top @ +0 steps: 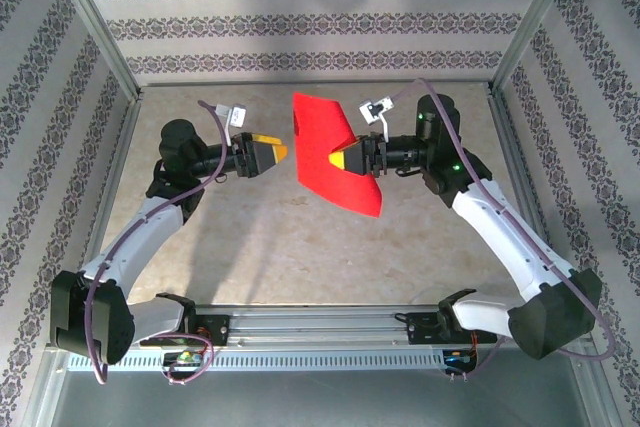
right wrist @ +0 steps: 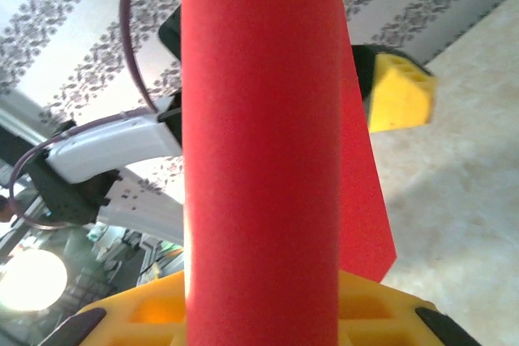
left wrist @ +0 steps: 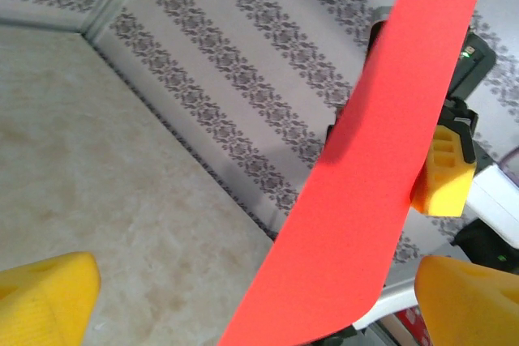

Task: Fold a paper plane with a square sheet of paper (fold left side to right side)
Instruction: Place a square sheet of paper at the center of the table.

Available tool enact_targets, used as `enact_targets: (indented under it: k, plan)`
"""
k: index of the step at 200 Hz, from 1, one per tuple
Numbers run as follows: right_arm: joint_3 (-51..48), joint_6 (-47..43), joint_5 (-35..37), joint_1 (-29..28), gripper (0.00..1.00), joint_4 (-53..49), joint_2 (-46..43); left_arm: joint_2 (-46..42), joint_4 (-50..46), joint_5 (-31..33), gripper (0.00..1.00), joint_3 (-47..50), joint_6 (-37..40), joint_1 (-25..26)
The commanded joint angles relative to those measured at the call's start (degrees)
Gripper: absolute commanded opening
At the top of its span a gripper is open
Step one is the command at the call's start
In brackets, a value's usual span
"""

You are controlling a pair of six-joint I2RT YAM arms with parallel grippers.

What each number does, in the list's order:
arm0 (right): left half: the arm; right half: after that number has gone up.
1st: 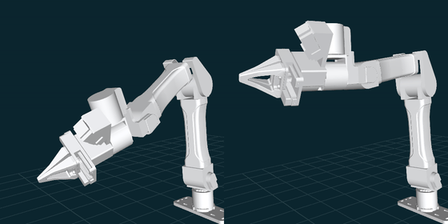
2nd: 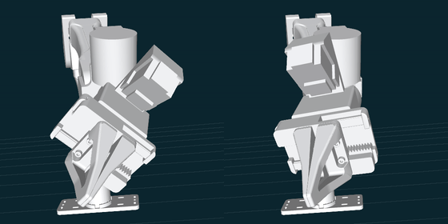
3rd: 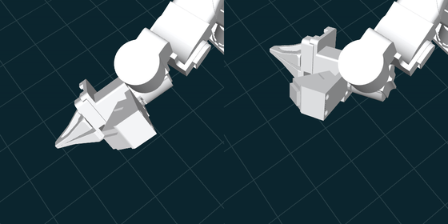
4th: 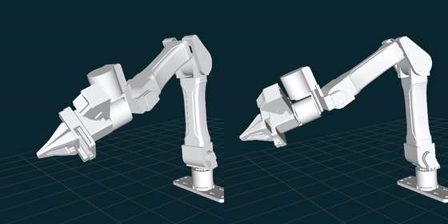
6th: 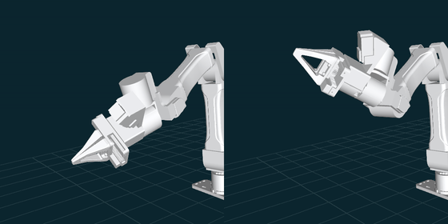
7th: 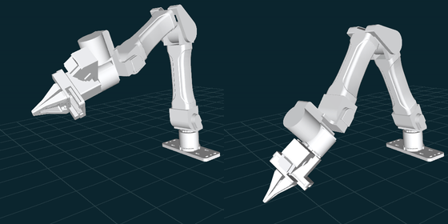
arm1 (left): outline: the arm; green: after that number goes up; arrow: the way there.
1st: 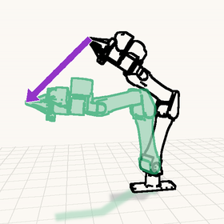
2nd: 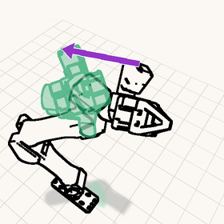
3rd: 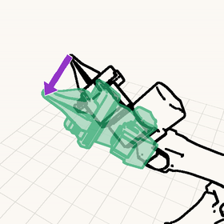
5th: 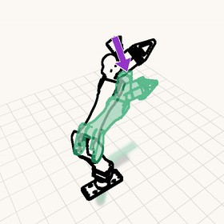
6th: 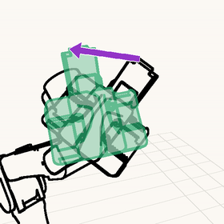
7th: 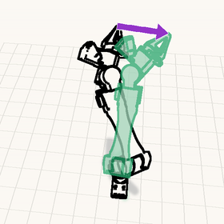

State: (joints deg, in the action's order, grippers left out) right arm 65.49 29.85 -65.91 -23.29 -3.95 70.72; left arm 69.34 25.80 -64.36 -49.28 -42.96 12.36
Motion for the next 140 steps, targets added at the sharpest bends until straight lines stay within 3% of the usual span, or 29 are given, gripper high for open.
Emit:
enact_targets:
  k: [1, 22, 35, 48, 69, 85, 96, 140]
  plan:
    - [0.5, 1.4, -2.6, -1.7, 0.28, 3.3, 1.0, 0.5, 6.0, -3.9, 1.00, -2.9, -0.6, 1.7]
    - [1.3, 1.1, -2.5, -2.9, 0.28, 3.2, 2.4, 1.1, 5.7, -4.4, 1.00, -3.7, -0.3, 2.9]
    - [1.6, 1.0, -2.0, -3.2, 0.28, 3.1, 3.2, 1.4, 5.7, -5.0, 0.91, -4.3, -0.3, 3.6]
    - [1.6, 0.5, -1.0, -3.1, 0.28, 2.6, 3.7, 1.3, 5.8, -5.3, 0.72, -4.4, -0.2, 3.8]
    - [1.3, -0.2, 0.0, -2.8, 0.28, 1.8, 4.1, 0.9, 4.5, -4.7, 0.26, -4.3, 0.3, 3.8]
    - [1.2, -0.6, 0.4, -2.6, 0.29, 1.0, 4.3, 0.5, -0.1, -3.5, 0.06, -4.7, 3.0, 3.9]
    - [1.0, -1.3, 1.0, -2.5, 0.31, 0.4, 4.3, 0.0, -4.2, -2.2, 0.00, -4.9, 5.6, 3.9]
    - [-0.2, -3.0, 4.7, -0.4, 0.46, -2.4, 3.6, 0.5, -13.5, 1.8, 0.00, -5.3, 9.5, 3.8]
